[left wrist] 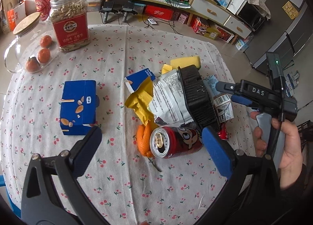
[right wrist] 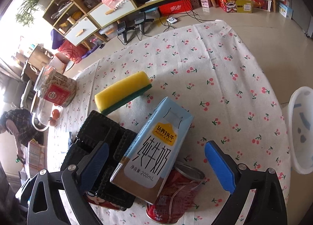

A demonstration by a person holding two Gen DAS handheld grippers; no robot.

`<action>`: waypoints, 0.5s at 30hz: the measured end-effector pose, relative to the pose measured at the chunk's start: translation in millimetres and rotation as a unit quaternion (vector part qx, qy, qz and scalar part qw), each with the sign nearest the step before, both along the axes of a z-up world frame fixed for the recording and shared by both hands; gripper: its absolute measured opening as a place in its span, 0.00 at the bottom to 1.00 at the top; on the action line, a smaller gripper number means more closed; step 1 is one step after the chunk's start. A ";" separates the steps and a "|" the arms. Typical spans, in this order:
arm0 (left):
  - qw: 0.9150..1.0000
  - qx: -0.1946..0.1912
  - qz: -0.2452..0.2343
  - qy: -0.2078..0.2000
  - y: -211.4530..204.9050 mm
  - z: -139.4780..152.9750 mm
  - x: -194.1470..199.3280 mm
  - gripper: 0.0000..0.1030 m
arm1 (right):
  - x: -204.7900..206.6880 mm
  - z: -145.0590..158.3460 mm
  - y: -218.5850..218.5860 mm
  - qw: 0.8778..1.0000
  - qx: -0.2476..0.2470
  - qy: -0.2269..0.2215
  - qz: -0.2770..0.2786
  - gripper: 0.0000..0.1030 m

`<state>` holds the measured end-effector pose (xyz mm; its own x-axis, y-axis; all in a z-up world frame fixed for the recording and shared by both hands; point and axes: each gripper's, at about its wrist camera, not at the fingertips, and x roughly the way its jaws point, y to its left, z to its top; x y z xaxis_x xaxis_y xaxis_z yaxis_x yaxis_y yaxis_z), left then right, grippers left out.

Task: Collect trash
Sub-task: 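Grasp the milk carton with the right gripper while the left gripper grasps the black plastic crate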

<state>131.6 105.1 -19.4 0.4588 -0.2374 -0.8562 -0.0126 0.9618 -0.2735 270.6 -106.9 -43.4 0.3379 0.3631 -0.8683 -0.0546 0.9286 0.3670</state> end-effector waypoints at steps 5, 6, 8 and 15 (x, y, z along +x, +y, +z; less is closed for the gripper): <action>1.000 -0.021 -0.011 0.005 -3.6 -4.6 3.9 0.98 | 9.7 -17.3 -4.4 0.999 0.030 0.031 -0.015 0.68; 1.000 -0.024 -0.014 0.004 -4.8 -4.7 4.3 0.97 | 10.2 -19.3 -5.3 0.998 0.043 0.035 -0.017 0.64; 0.999 -0.037 -0.017 0.002 -6.7 -4.8 5.3 0.95 | 10.1 -19.5 -6.5 0.997 0.058 0.035 -0.022 0.59; 0.995 -0.093 -0.019 0.000 -19.0 -11.2 12.8 0.81 | -0.3 9.1 -22.3 0.995 0.089 -0.007 -0.034 0.56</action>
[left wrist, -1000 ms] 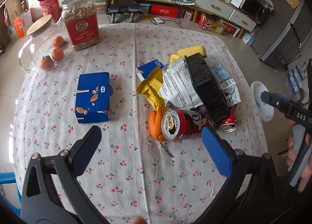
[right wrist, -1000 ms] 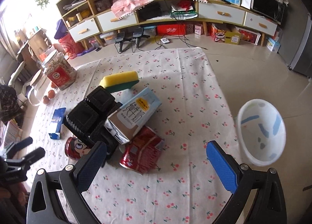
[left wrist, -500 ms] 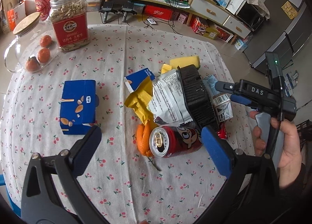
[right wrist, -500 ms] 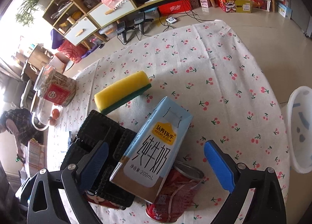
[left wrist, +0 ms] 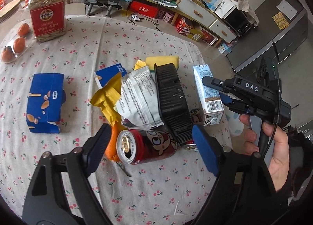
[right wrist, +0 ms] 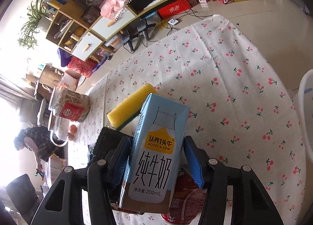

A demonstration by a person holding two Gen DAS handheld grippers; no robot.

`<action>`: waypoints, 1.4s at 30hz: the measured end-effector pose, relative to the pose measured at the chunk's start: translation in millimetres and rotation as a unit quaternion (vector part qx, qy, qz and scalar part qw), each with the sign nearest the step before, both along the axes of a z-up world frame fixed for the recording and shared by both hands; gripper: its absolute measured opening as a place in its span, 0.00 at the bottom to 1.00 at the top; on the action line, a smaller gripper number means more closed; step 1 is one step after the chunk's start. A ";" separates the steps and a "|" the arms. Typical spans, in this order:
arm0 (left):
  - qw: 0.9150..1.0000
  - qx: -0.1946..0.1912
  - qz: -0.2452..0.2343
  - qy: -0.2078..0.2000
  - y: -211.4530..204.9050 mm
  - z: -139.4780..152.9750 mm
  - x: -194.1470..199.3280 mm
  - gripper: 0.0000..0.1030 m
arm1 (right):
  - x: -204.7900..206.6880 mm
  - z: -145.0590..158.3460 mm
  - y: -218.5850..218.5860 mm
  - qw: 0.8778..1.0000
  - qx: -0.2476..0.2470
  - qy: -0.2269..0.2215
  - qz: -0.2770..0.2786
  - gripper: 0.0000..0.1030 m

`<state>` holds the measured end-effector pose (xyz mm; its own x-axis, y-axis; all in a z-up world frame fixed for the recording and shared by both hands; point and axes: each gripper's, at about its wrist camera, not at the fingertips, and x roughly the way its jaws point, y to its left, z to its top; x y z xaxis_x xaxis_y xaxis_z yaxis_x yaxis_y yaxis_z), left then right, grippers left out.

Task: Collect trash
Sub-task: 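Grasp the milk carton with the right gripper while the left gripper grasps the black plastic crate, then carry the milk carton into the white bin and open the right gripper while the left carries the crate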

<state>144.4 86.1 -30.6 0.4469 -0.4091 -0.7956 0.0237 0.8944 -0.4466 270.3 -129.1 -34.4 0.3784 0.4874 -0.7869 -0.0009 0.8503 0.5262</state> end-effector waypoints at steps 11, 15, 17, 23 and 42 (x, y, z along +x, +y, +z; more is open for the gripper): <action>1.000 0.005 -0.001 -0.015 -34.1 -5.7 14.8 0.52 | -37.5 38.0 -74.2 0.997 0.009 -0.049 -0.056 0.56; 1.000 0.021 0.001 -0.022 -37.6 -7.5 14.9 0.45 | -53.5 35.6 -105.0 0.996 -0.006 -0.044 -0.075 0.56; 0.999 0.028 0.001 -0.029 -38.8 -6.4 14.6 0.45 | -62.6 34.2 -118.1 0.996 -0.013 -0.042 -0.082 0.56; 0.998 0.036 -0.003 -0.049 -45.2 -1.5 7.9 0.40 | -87.1 32.6 -152.7 0.994 -0.019 -0.040 -0.102 0.56; 0.985 0.065 -0.049 -0.152 -73.9 40.0 -13.4 0.21 | -122.9 34.0 -222.9 0.987 -0.028 -0.048 -0.153 0.56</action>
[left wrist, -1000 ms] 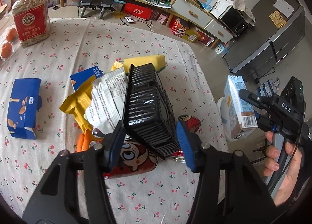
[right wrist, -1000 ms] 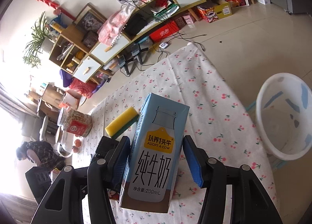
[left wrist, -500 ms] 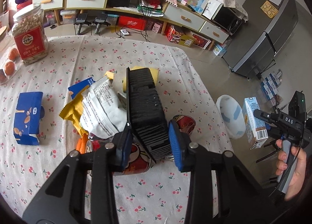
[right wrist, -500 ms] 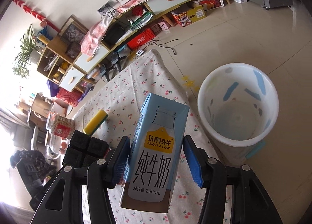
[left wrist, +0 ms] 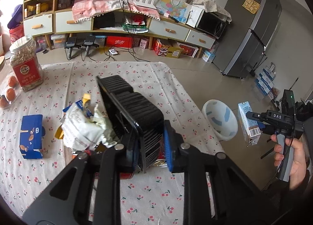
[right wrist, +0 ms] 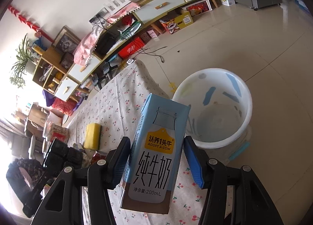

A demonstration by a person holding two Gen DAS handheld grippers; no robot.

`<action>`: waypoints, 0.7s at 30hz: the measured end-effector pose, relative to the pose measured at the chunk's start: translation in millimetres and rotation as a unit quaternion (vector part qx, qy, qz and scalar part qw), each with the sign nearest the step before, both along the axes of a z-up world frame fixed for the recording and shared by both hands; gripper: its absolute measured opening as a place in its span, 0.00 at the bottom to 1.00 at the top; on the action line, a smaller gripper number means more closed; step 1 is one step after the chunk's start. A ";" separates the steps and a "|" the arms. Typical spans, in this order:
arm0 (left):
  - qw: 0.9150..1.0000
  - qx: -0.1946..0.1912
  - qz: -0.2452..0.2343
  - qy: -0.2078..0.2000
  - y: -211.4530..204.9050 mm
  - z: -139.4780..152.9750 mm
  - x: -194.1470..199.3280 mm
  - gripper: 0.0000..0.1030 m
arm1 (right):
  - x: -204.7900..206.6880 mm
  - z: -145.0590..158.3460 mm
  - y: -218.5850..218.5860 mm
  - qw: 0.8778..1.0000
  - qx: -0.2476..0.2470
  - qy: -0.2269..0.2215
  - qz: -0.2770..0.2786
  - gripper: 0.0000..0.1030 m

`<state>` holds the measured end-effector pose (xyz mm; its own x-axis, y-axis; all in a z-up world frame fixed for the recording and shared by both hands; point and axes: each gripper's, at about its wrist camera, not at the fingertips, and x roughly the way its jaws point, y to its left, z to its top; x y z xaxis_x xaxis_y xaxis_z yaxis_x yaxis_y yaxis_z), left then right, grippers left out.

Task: Collect trash
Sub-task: 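Carry the milk carton into the white bin and open the right gripper while the left carries the crate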

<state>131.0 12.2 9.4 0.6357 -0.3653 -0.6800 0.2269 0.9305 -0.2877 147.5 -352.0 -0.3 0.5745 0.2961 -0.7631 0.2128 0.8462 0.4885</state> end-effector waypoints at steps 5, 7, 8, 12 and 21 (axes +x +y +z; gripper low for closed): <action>0.999 0.020 -0.018 -0.018 -14.4 3.9 5.0 0.10 | 0.8 -5.4 -24.6 1.000 0.006 0.008 -0.029 0.56; 0.999 0.024 -0.020 -0.023 -17.7 6.0 6.0 0.08 | 2.3 -8.1 -33.0 0.999 0.006 0.013 -0.039 0.56; 0.999 0.023 -0.020 -0.021 -17.6 5.8 8.8 0.05 | 3.0 -9.2 -35.8 0.999 0.007 0.015 -0.042 0.56; 1.000 0.009 -0.022 -0.013 -21.0 7.9 11.5 0.05 | 7.9 -11.6 -43.5 0.999 0.001 0.020 -0.048 0.56; 0.998 -0.005 -0.061 -0.022 -59.8 18.3 14.4 0.05 | 20.3 -23.2 -55.5 0.997 -0.016 0.032 -0.069 0.56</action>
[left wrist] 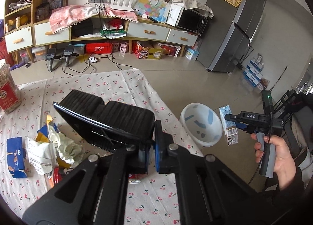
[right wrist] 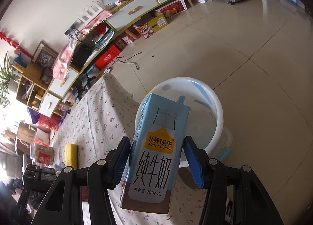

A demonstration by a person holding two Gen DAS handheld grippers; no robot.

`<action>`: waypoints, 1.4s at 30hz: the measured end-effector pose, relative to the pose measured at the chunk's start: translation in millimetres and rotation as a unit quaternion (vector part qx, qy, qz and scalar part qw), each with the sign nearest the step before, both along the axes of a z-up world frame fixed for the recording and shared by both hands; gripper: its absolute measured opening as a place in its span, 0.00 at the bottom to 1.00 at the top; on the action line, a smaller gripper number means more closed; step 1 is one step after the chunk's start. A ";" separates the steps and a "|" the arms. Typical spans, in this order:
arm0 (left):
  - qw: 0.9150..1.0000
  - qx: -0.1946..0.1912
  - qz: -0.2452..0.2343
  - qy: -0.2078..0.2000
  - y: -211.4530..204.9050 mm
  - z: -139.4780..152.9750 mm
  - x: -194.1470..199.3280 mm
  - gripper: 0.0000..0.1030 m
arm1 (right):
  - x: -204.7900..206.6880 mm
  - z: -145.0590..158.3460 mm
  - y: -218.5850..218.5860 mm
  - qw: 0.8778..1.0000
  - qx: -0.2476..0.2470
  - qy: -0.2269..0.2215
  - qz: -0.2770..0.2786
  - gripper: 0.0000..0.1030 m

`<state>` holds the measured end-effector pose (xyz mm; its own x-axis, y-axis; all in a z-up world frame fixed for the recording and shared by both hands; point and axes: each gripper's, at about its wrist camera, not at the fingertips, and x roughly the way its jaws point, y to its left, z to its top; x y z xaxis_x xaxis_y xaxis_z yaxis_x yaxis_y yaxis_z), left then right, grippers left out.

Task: Collect trash
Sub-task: 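Carry the milk carton into the white bin and open the right gripper while the left carries the crate, then lower the black crate into the white bin and open the left gripper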

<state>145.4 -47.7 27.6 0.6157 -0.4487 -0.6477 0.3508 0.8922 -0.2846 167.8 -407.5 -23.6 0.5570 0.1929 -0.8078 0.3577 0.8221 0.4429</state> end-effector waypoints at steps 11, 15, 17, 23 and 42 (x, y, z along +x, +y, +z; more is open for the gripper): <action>0.997 -0.018 -0.063 0.027 -49.3 -0.6 14.7 0.05 | 16.8 -22.1 -24.5 0.998 -0.021 0.005 -0.063 0.60; 0.995 -0.021 -0.085 0.038 -71.6 -3.5 18.7 0.05 | 11.7 -22.3 -35.8 0.996 -0.010 0.001 -0.085 0.73; 0.994 -0.014 -0.098 0.041 -87.2 -4.4 20.1 0.05 | 4.9 -18.2 -42.2 0.996 -0.002 -0.005 -0.092 0.73; 0.989 0.004 -0.133 0.059 -133.6 -13.1 31.7 0.05 | -24.1 -1.9 -61.0 0.994 -0.015 -0.008 -0.105 0.74; 0.977 0.006 -0.178 0.119 -242.1 -51.9 51.9 0.09 | -92.6 -1.1 -110.3 0.992 -0.067 0.008 -0.107 0.76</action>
